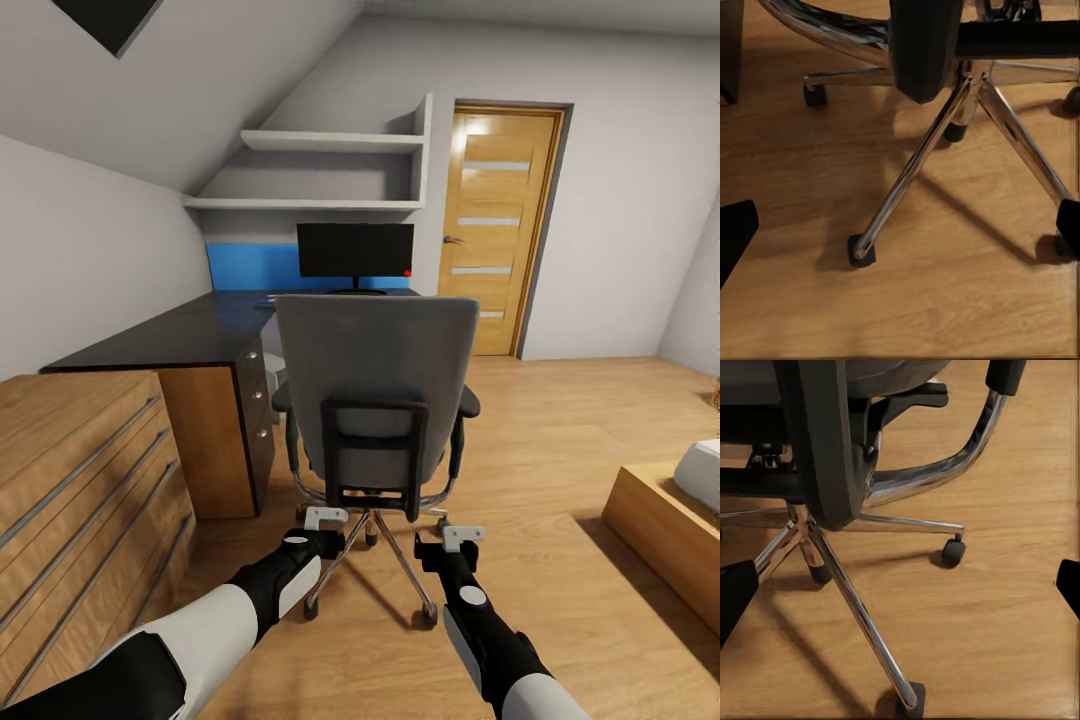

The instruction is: In the bedroom, organize the workspace by keeping the computer under the desk, ensuring the monitor is on the desk, placing the keyboard on the desk next to the monitor, placing the mouse on the desk next to the keyboard, moving the folder from the swivel chair onto the desk next to the mouse, stacking the notebook on top of the folder with the pen on top of the notebook, and positioning the swivel chair next to the desk.

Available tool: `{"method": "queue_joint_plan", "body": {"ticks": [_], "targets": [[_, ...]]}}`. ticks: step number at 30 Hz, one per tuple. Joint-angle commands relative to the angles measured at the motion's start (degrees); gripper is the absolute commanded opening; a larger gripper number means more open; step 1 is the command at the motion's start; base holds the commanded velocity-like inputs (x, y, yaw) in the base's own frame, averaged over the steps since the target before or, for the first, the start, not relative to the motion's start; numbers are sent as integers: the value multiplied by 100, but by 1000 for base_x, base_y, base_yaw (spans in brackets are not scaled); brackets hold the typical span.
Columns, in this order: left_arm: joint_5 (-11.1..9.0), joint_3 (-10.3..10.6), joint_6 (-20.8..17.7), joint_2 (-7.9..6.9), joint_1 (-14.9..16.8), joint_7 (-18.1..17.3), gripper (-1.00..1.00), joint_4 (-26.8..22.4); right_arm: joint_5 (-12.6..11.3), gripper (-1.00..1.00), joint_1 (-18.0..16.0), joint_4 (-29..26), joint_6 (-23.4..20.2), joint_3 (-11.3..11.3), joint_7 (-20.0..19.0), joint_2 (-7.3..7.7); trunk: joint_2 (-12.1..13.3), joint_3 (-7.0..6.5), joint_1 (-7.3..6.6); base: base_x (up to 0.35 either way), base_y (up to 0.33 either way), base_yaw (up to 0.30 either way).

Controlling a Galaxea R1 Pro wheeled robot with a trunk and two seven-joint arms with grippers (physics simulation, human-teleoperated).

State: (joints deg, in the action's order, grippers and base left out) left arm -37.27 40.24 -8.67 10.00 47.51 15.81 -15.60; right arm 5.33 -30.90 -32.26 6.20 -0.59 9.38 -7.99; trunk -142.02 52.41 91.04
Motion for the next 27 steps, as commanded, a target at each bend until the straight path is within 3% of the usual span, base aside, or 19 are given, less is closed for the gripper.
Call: {"method": "queue_joint_plan", "body": {"ticks": [1,8,17,18,23,27], "targets": [[-21,28,-21,0,4,37,100,-5,55,100,-4,4,4,-5,38,-1,-2,1,-2,-65,0,-134],[-19,28,-11,0,4,59,100,-5,55,100,-4,1,4,-8,38,-1,-2,-16,-2,-27,0,-74],[-33,24,279,0,4,86,100,44,55,100,-4,8,5,-11,29,-1,-2,-18,-2,-3,0,-8],[-33,25,981,0,4,86,100,75,55,100,-4,8,7,-11,27,-1,-2,-18,-2,-1,0,-2],[-34,36,1644,0,4,92,100,226,60,100,-4,9,111,-19,20,-1,-2,-18,-2,0,0,0],[-24,55,1931,0,4,96,100,283,67,100,-4,14,324,-33,20,5,-2,-18,-2,0,0,0]]}}
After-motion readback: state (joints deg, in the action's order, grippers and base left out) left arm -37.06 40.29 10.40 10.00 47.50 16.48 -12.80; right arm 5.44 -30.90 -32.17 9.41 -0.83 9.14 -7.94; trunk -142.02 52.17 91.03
